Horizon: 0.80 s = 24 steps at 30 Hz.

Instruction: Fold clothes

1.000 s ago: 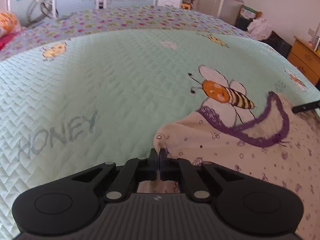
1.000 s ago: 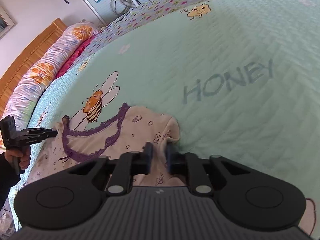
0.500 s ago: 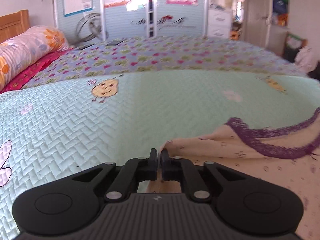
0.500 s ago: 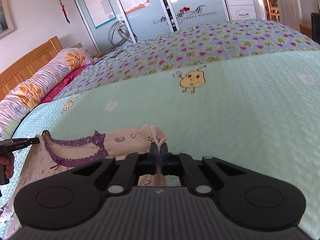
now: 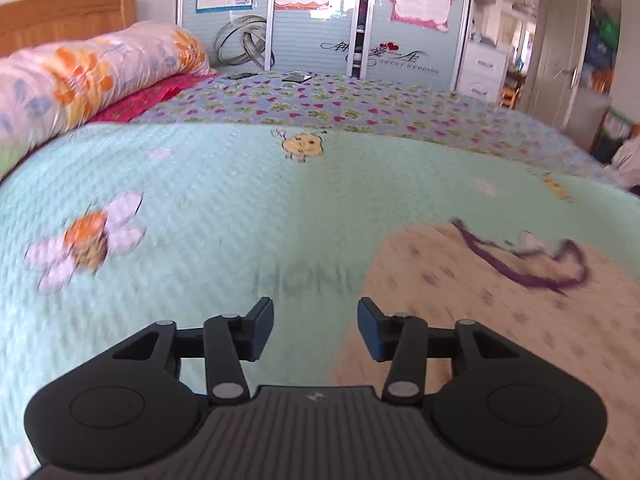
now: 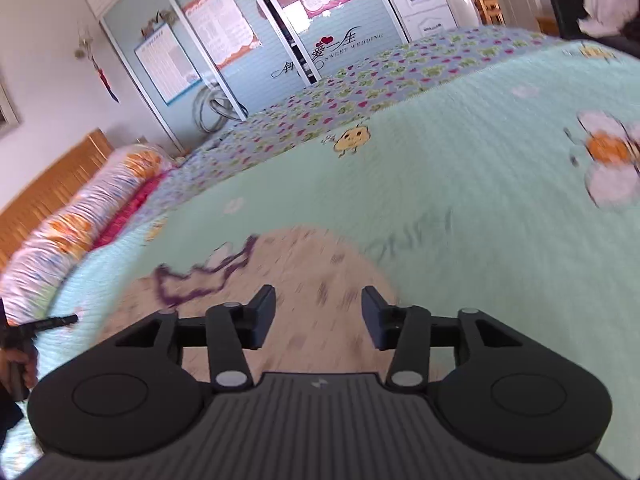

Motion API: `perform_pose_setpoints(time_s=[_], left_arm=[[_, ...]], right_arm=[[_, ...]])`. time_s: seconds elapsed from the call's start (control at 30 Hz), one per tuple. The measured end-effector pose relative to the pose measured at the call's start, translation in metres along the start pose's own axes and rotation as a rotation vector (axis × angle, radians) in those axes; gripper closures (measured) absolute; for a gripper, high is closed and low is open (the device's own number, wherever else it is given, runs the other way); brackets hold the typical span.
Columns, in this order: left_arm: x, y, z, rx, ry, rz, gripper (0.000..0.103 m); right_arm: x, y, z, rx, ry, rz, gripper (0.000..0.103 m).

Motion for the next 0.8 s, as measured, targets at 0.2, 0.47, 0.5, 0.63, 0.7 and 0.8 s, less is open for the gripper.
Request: perform_pose_setpoints(time_s=[0.2,0.47,0.5,0.63,0.7,0.8], left_arm=[[-0.019,0.118,0.107,0.114,0.043,-0.051,0.047],[-0.015,0.218,0.188,0.213,0.03,-0.062,0.044],[-0.013,0.222,0.192,0.207,0.027,-0.052,0.044],[-0.011,0.229,0.206,0.159,0.004,-0.075,0.044],[-0.02,0.233,0.212,0.127,-0.039,-0.197,0.044],[-0.033,0.245,0.217,0.081,-0.108,-0.404,0.044]], right_arm=[[0.037,0.098,0.053,0.13,-0.097,-0.122,0.044],[0.061,0.188,0.137,0.205,-0.092,-0.217,0.044],[0.063,0.196,0.148,0.201,-0.079,-0.218,0.044],[0.074,0.216,0.173,0.182,-0.064,-0.238,0.044],[0.09,0.22,0.181,0.166,-0.024,-0.135,0.044],[0.135,0.234,0.182,0.191,0.192,0.299,0.044]])
Point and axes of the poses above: each gripper's, at about its wrist camera, not at the fingertips, and z roughly against the way its jaws point, x to its left, y to its underside, the point moved 4 cm from there along -z, roughly the way its jaws point, and after that the axes turned 5 degrees about z, right-handed, at the moved point
